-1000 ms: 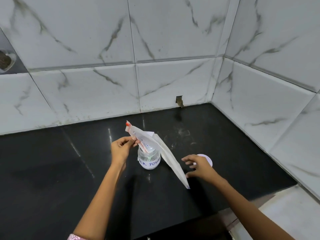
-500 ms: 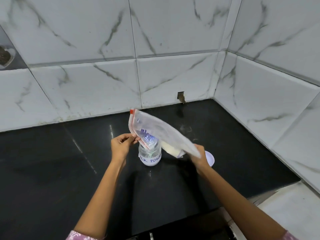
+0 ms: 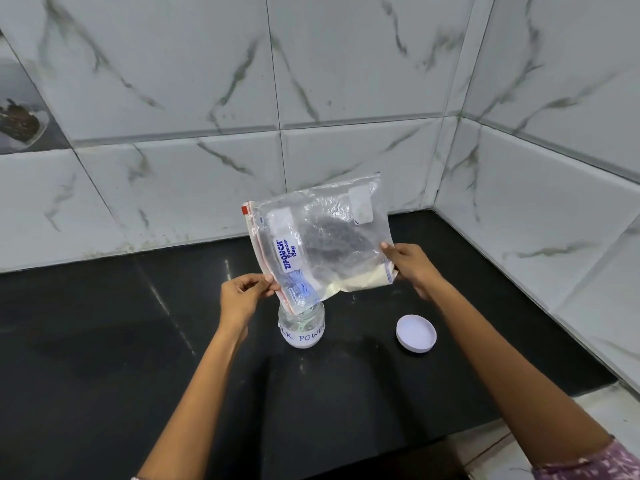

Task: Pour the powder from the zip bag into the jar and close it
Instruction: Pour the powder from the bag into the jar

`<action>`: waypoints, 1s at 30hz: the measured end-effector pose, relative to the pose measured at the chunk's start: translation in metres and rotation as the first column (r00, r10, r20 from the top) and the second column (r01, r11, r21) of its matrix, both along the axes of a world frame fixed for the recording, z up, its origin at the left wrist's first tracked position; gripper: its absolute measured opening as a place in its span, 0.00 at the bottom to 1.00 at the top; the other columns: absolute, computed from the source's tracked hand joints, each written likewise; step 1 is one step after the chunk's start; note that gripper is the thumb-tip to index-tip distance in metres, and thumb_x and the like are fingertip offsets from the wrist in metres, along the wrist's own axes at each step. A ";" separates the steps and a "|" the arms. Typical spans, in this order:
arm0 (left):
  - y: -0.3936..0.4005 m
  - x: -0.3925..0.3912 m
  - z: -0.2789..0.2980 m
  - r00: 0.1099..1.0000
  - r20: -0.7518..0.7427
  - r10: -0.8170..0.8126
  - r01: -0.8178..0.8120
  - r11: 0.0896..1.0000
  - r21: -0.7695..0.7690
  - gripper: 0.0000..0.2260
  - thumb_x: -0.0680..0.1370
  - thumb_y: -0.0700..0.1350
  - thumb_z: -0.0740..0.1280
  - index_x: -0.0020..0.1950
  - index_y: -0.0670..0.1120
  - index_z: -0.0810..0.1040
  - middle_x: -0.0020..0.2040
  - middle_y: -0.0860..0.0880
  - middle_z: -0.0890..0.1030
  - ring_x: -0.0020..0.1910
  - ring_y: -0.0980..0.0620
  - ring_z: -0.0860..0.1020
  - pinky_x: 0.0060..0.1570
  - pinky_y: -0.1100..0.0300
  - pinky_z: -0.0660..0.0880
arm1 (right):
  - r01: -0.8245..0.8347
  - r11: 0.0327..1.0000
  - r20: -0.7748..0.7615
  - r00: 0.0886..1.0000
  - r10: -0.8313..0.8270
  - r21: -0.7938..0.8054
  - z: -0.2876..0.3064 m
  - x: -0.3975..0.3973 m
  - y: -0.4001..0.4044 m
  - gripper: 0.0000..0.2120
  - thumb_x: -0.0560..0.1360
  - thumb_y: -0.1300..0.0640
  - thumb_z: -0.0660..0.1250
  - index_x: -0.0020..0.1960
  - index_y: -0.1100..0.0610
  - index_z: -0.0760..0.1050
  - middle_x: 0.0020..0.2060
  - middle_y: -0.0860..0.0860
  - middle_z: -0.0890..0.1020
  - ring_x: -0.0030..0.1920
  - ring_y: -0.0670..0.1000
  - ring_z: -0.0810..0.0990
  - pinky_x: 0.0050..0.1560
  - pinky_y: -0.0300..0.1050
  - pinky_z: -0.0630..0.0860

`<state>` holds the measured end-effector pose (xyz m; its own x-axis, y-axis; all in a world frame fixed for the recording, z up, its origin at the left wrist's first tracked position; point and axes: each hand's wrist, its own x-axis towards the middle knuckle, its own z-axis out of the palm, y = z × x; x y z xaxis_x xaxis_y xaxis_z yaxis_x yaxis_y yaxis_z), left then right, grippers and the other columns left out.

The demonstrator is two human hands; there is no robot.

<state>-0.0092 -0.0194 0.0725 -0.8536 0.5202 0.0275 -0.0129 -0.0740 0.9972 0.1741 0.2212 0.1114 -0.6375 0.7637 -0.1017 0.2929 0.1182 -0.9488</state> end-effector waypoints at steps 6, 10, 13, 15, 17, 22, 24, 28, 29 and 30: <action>0.000 -0.001 0.001 1.000 0.005 0.000 0.000 1.000 0.007 0.04 0.76 0.36 0.69 0.43 0.39 0.83 0.34 0.45 0.85 0.36 0.53 0.84 0.41 0.67 0.80 | -0.005 0.974 -0.019 1.000 0.001 -0.229 0.000 0.001 -0.003 0.16 0.80 0.55 0.60 0.54 0.69 0.75 0.51 0.64 0.80 0.46 0.57 0.80 0.54 0.57 0.77; 0.000 -0.003 0.002 1.000 -0.005 -0.013 0.013 1.000 -0.003 0.03 0.75 0.36 0.69 0.43 0.39 0.83 0.35 0.44 0.85 0.37 0.52 0.84 0.41 0.67 0.80 | -0.028 0.979 0.057 0.998 0.041 -0.201 0.001 -0.001 -0.002 0.20 0.83 0.51 0.53 0.59 0.67 0.71 0.50 0.62 0.79 0.47 0.59 0.79 0.41 0.56 0.80; 0.002 -0.003 0.003 1.000 -0.003 -0.007 0.007 1.000 -0.006 0.03 0.75 0.37 0.70 0.42 0.40 0.84 0.36 0.44 0.86 0.37 0.52 0.84 0.41 0.67 0.80 | -0.019 0.984 0.033 0.999 0.025 -0.175 0.002 -0.002 0.002 0.21 0.82 0.50 0.54 0.60 0.68 0.71 0.51 0.61 0.79 0.48 0.56 0.80 0.53 0.60 0.79; 0.002 -0.003 0.004 1.000 0.009 -0.008 0.008 1.000 0.001 0.03 0.75 0.37 0.70 0.42 0.40 0.84 0.36 0.44 0.86 0.38 0.50 0.84 0.42 0.66 0.80 | -0.045 0.977 -0.009 0.999 0.044 -0.209 0.003 -0.001 0.004 0.22 0.81 0.49 0.57 0.60 0.68 0.72 0.53 0.60 0.81 0.51 0.56 0.82 0.53 0.55 0.80; 0.001 -0.003 0.003 1.000 0.021 -0.010 0.010 1.000 0.003 0.04 0.75 0.36 0.70 0.41 0.41 0.84 0.36 0.43 0.86 0.40 0.48 0.84 0.45 0.62 0.80 | -0.107 0.949 -0.065 0.994 0.092 -0.295 0.002 0.002 0.004 0.22 0.77 0.49 0.65 0.59 0.68 0.73 0.54 0.60 0.82 0.52 0.54 0.83 0.49 0.47 0.82; 0.000 -0.001 0.003 0.999 0.030 -0.021 0.021 1.000 -0.002 0.04 0.75 0.36 0.70 0.42 0.41 0.84 0.39 0.41 0.86 0.43 0.43 0.83 0.50 0.56 0.79 | -0.166 0.950 -0.071 0.986 0.153 -0.265 -0.016 0.003 -0.005 0.20 0.67 0.69 0.74 0.58 0.69 0.76 0.47 0.58 0.84 0.37 0.43 0.84 0.33 0.30 0.76; -0.001 -0.001 0.004 0.999 0.027 -0.019 0.019 1.000 0.000 0.04 0.75 0.36 0.70 0.42 0.40 0.84 0.39 0.41 0.85 0.43 0.44 0.83 0.50 0.56 0.78 | -0.122 0.957 -0.095 0.990 0.100 -0.264 -0.022 0.003 -0.006 0.18 0.69 0.71 0.72 0.58 0.70 0.76 0.44 0.56 0.83 0.37 0.45 0.84 0.35 0.31 0.78; -0.004 -0.003 0.005 1.000 -0.003 -0.019 0.019 1.000 -0.015 0.04 0.75 0.37 0.70 0.44 0.38 0.83 0.39 0.41 0.85 0.41 0.47 0.83 0.48 0.59 0.79 | -0.110 0.959 -0.153 0.986 0.072 -0.261 -0.011 0.006 -0.001 0.15 0.74 0.67 0.68 0.60 0.67 0.75 0.46 0.56 0.82 0.45 0.51 0.83 0.39 0.40 0.83; -0.005 -0.003 0.004 1.000 -0.013 -0.024 0.024 1.000 -0.014 0.04 0.75 0.37 0.70 0.45 0.38 0.83 0.39 0.42 0.86 0.41 0.48 0.84 0.46 0.61 0.79 | -0.126 0.961 -0.166 0.982 0.087 -0.244 -0.005 0.007 0.001 0.14 0.75 0.65 0.68 0.60 0.66 0.74 0.47 0.56 0.82 0.46 0.52 0.83 0.39 0.41 0.83; -0.005 -0.003 0.004 0.999 -0.024 -0.027 0.027 1.000 -0.009 0.04 0.75 0.37 0.70 0.45 0.38 0.83 0.39 0.42 0.86 0.41 0.49 0.84 0.45 0.63 0.80 | -0.146 0.964 -0.182 0.978 0.106 -0.221 0.000 0.009 0.002 0.14 0.75 0.64 0.68 0.60 0.66 0.74 0.49 0.57 0.82 0.47 0.52 0.83 0.40 0.42 0.83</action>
<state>-0.0122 -0.0243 0.0768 -0.8382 0.5436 0.0434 0.0094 -0.0652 0.9978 0.1830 0.2233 0.1118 -0.7500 0.6442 -0.1500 0.1247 -0.0850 -0.9885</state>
